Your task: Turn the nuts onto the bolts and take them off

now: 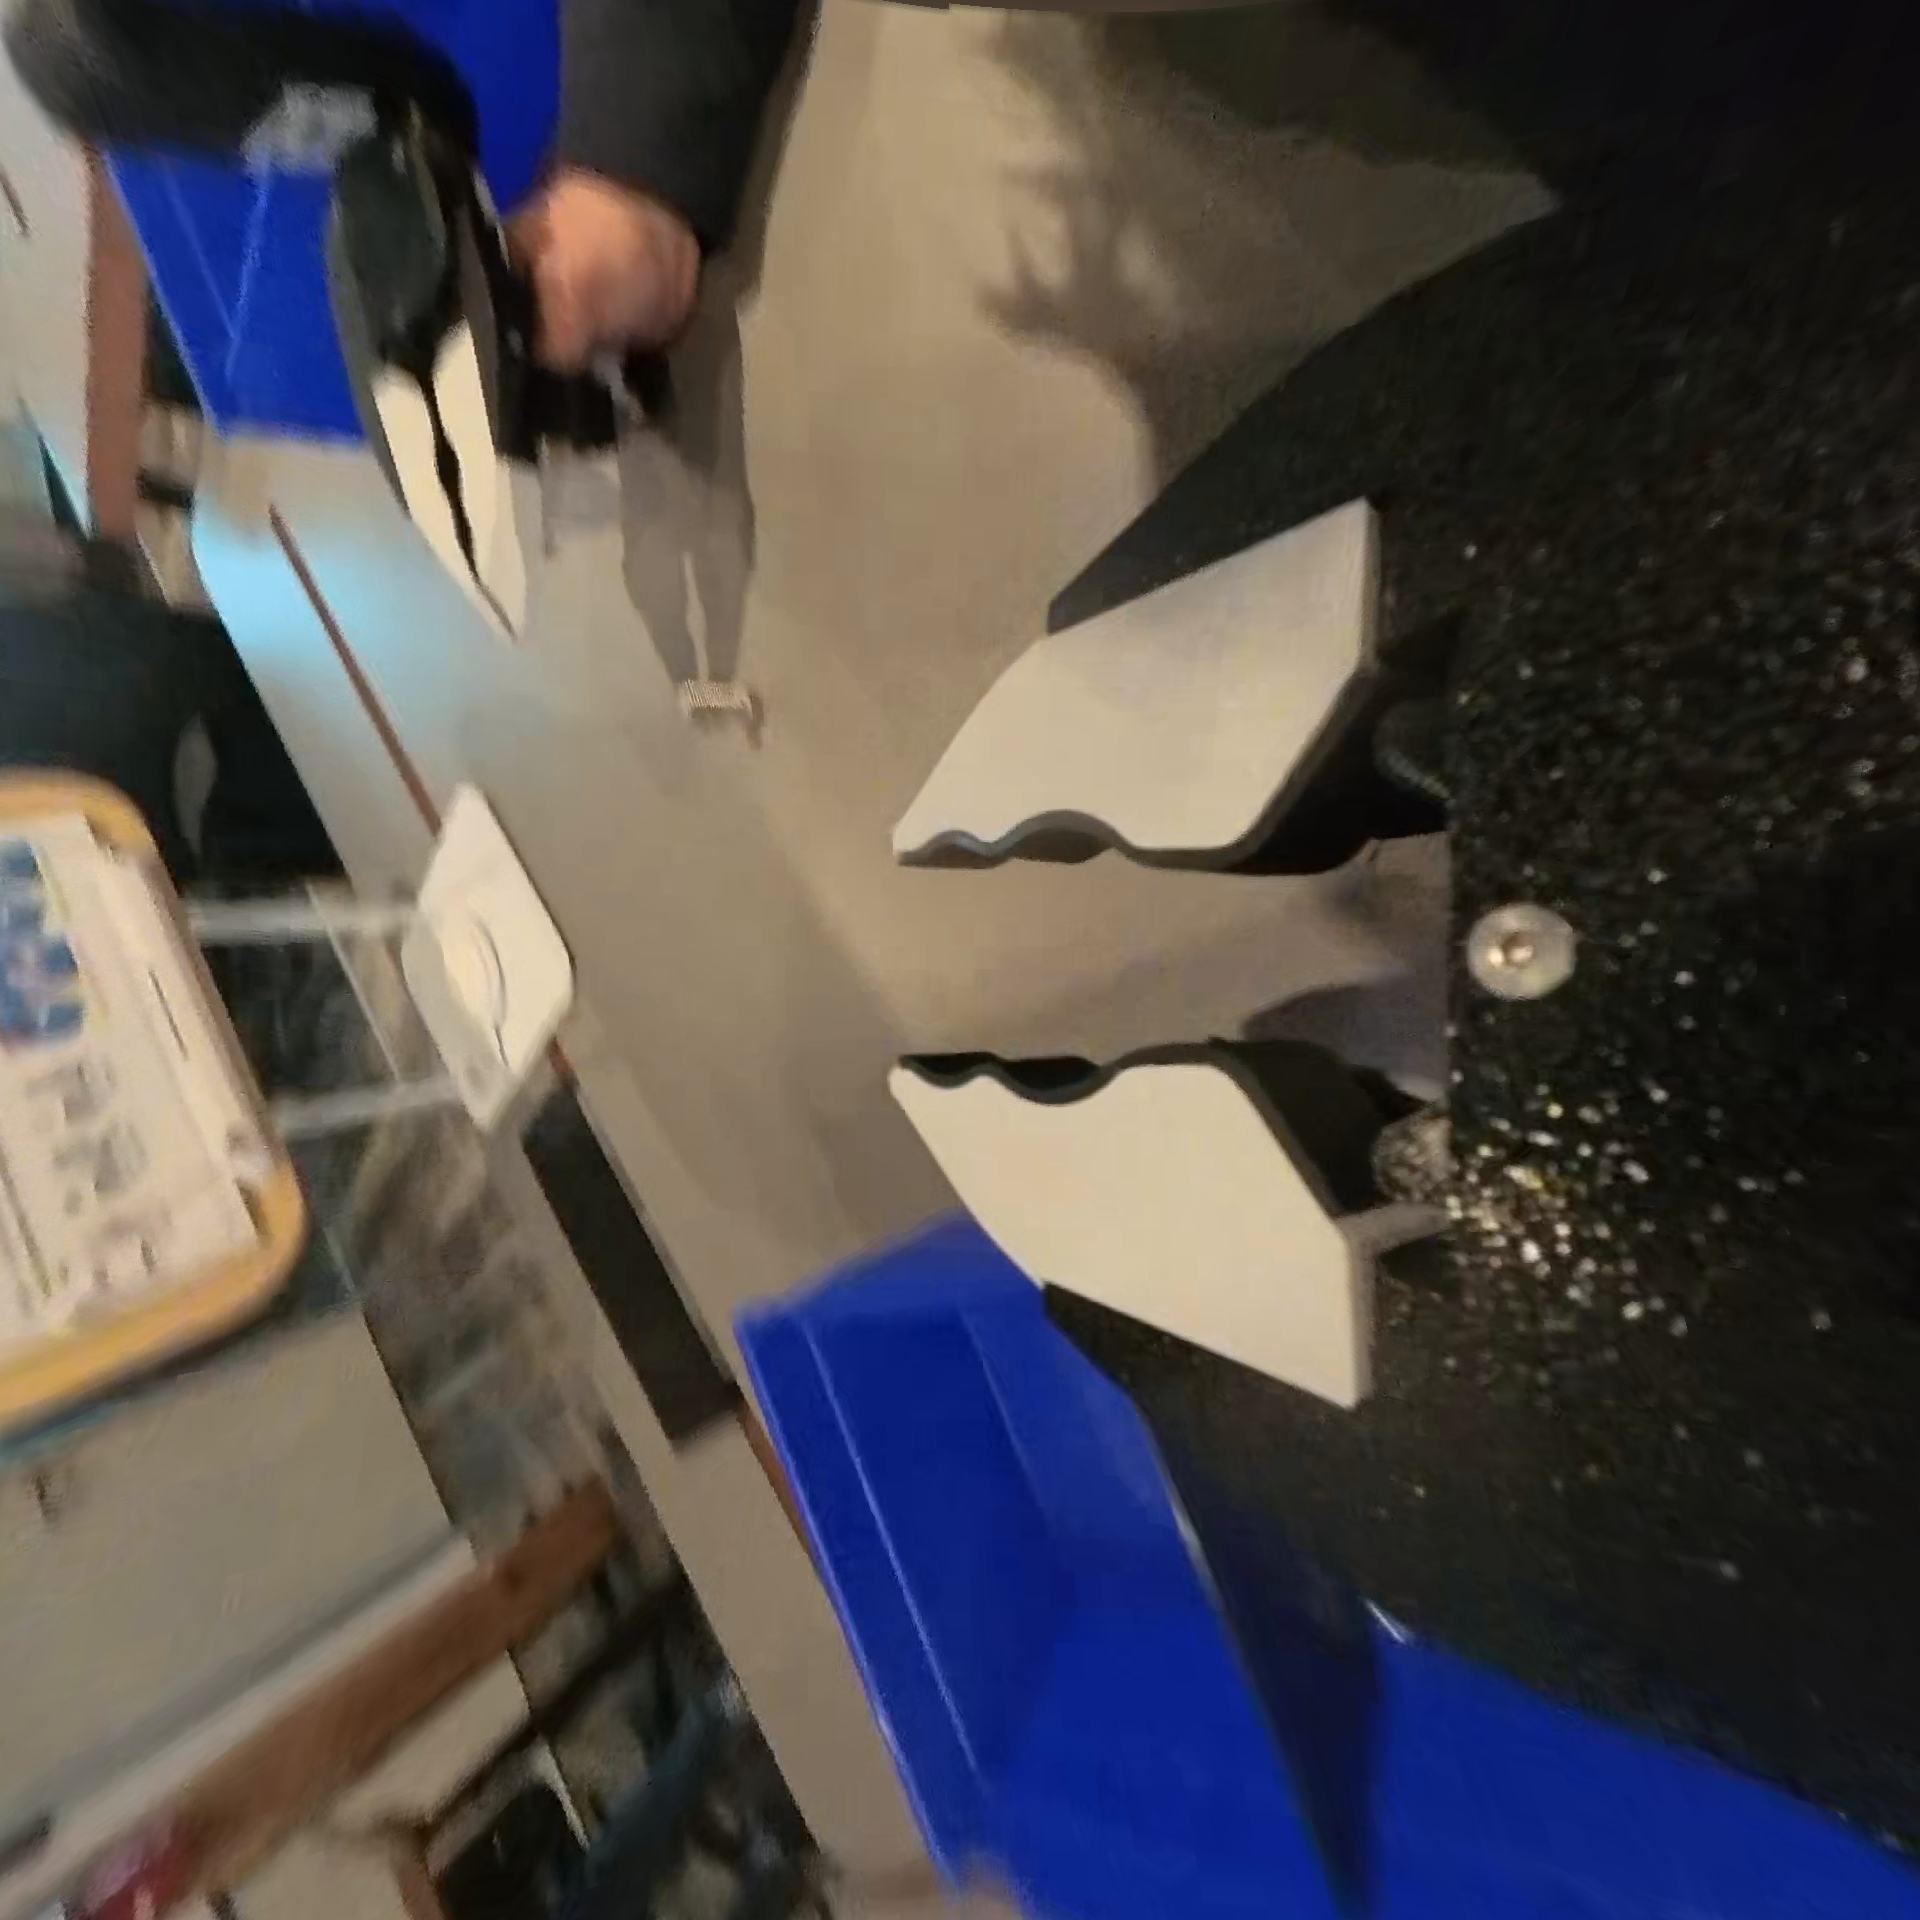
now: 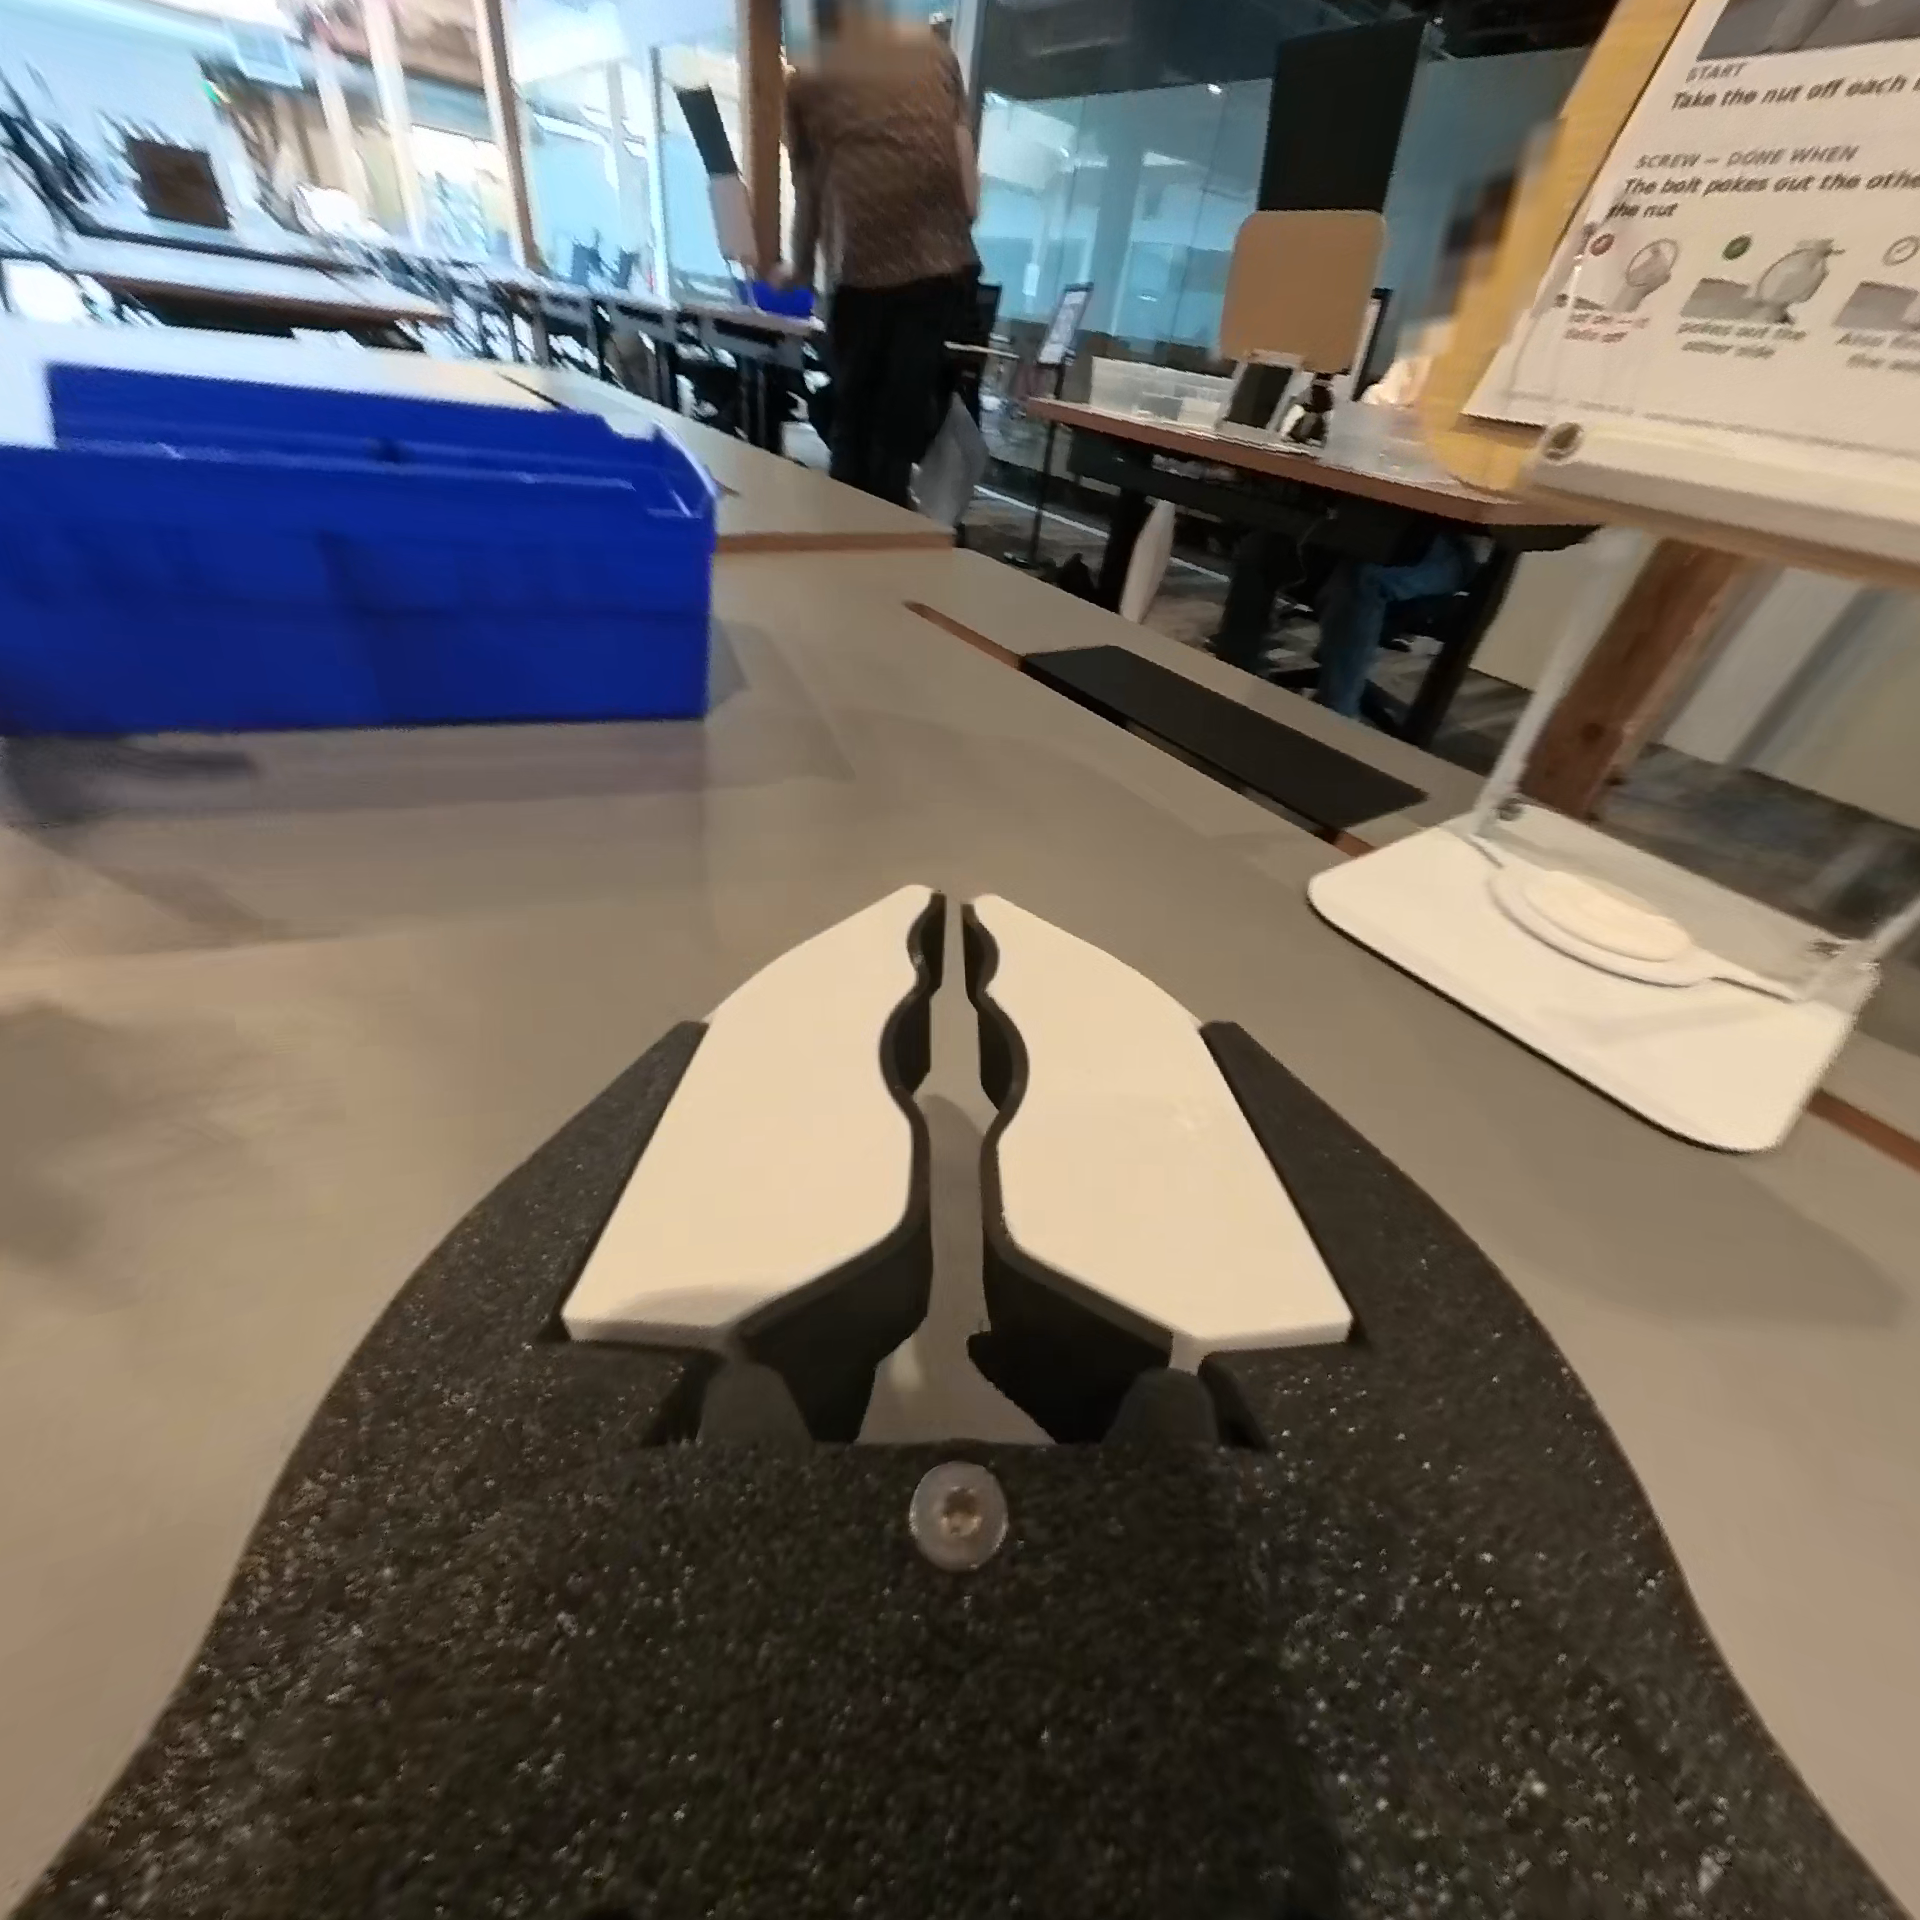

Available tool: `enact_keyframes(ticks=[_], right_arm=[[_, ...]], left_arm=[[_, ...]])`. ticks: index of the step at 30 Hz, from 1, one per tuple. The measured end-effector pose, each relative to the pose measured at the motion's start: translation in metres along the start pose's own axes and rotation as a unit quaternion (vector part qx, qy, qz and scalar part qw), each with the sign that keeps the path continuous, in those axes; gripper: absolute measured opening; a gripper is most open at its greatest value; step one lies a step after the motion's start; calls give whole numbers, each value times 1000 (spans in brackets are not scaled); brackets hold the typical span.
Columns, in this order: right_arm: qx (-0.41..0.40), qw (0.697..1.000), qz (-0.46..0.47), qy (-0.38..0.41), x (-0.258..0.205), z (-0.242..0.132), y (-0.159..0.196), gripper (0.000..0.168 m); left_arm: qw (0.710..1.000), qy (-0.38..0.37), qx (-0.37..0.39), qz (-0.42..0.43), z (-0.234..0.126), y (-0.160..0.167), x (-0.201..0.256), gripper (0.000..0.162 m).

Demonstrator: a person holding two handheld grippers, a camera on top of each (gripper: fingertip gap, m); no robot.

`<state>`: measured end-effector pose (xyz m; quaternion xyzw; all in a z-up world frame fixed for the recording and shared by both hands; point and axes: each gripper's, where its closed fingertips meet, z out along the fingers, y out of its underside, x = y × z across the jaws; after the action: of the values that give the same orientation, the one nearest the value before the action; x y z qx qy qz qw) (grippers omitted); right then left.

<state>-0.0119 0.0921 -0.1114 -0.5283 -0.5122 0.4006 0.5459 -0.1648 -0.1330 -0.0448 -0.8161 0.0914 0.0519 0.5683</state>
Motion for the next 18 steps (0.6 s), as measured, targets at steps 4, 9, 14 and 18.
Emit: enact_keyframes(ticks=[4,9,14,18], right_arm=[[-24,999,-35,25,2,5,6,3],[-54,994,-75,54,6,10,14,2],[-67,991,-86,79,12,9,17,2],[-70,990,-81,93,18,8,18,2]], left_arm=[[988,-136,-64,-22,-46,42,-85,30],[971,-145,-176,-73,-47,104,-141,27],[957,-93,-259,-96,-19,141,-159,26],[941,-99,-308,-101,1,161,-174,26]])
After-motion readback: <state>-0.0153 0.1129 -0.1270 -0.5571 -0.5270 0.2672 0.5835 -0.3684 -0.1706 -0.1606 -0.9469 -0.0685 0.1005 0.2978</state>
